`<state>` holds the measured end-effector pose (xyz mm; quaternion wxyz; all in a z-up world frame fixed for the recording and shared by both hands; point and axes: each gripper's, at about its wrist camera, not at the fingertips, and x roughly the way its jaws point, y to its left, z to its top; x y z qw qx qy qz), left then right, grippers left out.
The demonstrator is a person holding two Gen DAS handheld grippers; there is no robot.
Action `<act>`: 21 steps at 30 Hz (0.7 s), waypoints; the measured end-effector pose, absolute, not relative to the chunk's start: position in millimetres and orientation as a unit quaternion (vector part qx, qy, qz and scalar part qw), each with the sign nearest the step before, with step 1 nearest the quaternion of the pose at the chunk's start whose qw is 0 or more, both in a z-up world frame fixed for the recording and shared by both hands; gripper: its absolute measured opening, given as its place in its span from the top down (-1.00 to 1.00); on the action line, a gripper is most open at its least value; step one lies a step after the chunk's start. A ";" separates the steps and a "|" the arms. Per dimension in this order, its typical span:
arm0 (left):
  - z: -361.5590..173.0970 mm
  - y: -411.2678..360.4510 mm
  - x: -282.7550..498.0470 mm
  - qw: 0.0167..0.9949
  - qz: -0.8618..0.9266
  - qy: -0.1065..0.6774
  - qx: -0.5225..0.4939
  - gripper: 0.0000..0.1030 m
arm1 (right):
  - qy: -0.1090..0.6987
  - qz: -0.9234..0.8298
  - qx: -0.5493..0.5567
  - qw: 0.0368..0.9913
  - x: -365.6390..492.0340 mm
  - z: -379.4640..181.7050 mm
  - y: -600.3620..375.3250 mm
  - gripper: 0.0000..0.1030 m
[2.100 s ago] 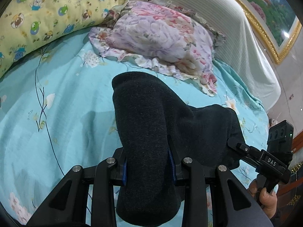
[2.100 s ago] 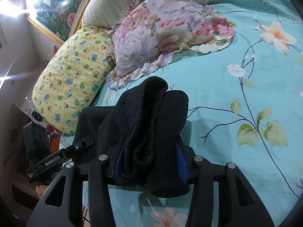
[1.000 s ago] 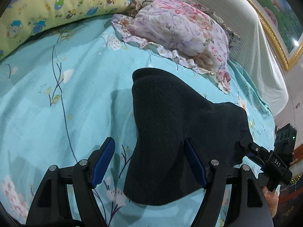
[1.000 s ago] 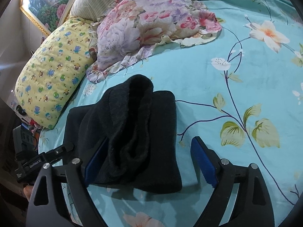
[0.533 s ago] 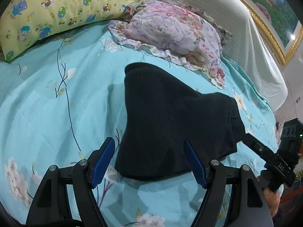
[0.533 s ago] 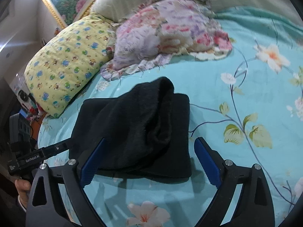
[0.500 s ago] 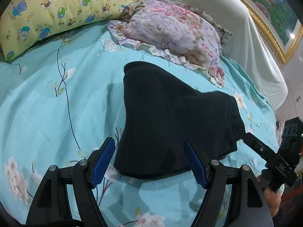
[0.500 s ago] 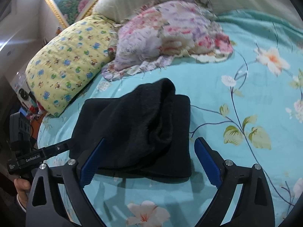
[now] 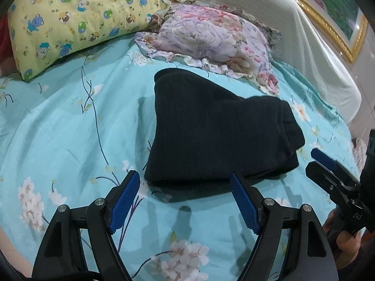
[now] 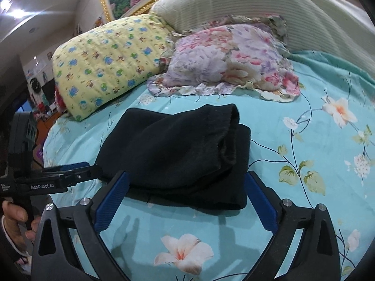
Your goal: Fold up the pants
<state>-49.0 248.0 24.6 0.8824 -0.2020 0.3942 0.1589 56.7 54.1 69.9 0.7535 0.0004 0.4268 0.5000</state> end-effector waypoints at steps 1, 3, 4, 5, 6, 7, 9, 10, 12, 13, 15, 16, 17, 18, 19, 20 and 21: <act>24.2 246.2 -49.7 0.883 0.160 0.395 -0.197 -0.55 | 0.423 0.503 -0.007 0.754 53.3 70.3 55.3 -0.92; 22.5 241.2 -51.9 0.883 0.164 0.398 -0.187 -0.56 | 0.416 0.511 -0.015 0.752 47.3 70.6 56.3 -0.93; 21.6 239.9 -52.9 0.883 0.165 0.400 -0.185 -0.57 | 0.414 0.514 -0.017 0.751 45.0 70.2 56.5 -0.93; 20.3 238.0 -53.6 0.882 0.166 0.401 -0.183 -0.57 | 0.413 0.515 -0.020 0.751 42.8 69.7 57.0 -0.93; 18.4 236.2 -54.5 0.881 0.169 0.404 -0.180 -0.57 | 0.412 0.517 -0.023 0.750 40.8 68.9 57.5 -0.93; 16.9 235.4 -55.3 0.880 0.171 0.405 -0.178 -0.57 | 0.410 0.519 -0.026 0.749 38.7 68.1 58.1 -0.93; 14.2 234.0 -56.1 0.879 0.173 0.408 -0.176 -0.57 | 0.408 0.521 -0.032 0.749 35.1 65.7 58.8 -0.93; 12.6 233.3 -56.8 0.879 0.173 0.409 -0.175 -0.57 | 0.408 0.521 -0.033 0.749 34.1 64.9 58.9 -0.93; 10.4 232.2 -58.1 0.878 0.178 0.409 -0.173 -0.57 | 0.408 0.522 -0.033 0.749 32.5 63.0 58.7 -0.93; 9.5 231.7 -58.5 0.878 0.181 0.408 -0.172 -0.59 | 0.408 0.520 -0.033 0.750 32.0 61.7 58.5 -0.93; 6.6 231.3 -58.7 0.877 0.188 0.409 -0.168 -0.60 | 0.408 0.521 -0.032 0.749 31.0 59.5 58.1 -0.93; 4.6 230.9 -58.9 0.876 0.191 0.410 -0.166 -0.60 | 0.408 0.519 -0.034 0.750 30.0 58.1 58.3 -0.93; 3.4 231.1 -58.9 0.876 0.193 0.411 -0.165 -0.61 | 0.408 0.518 -0.035 0.751 28.8 57.3 58.7 -0.93; 1.4 230.6 -59.3 0.875 0.197 0.412 -0.163 -0.61 | 0.408 0.517 -0.037 0.752 27.5 56.1 58.9 -0.94; 0.4 231.0 -58.8 0.874 0.198 0.414 -0.162 -0.61 | 0.409 0.517 -0.038 0.751 26.2 54.0 59.6 -0.94; -1.5 231.0 -58.8 0.873 0.201 0.415 -0.161 -0.62 | 0.409 0.517 -0.039 0.751 25.3 52.8 60.3 -0.94; -3.3 230.6 -58.8 0.871 0.205 0.417 -0.158 -0.62 | 0.410 0.516 -0.039 0.751 24.2 51.4 61.0 -0.94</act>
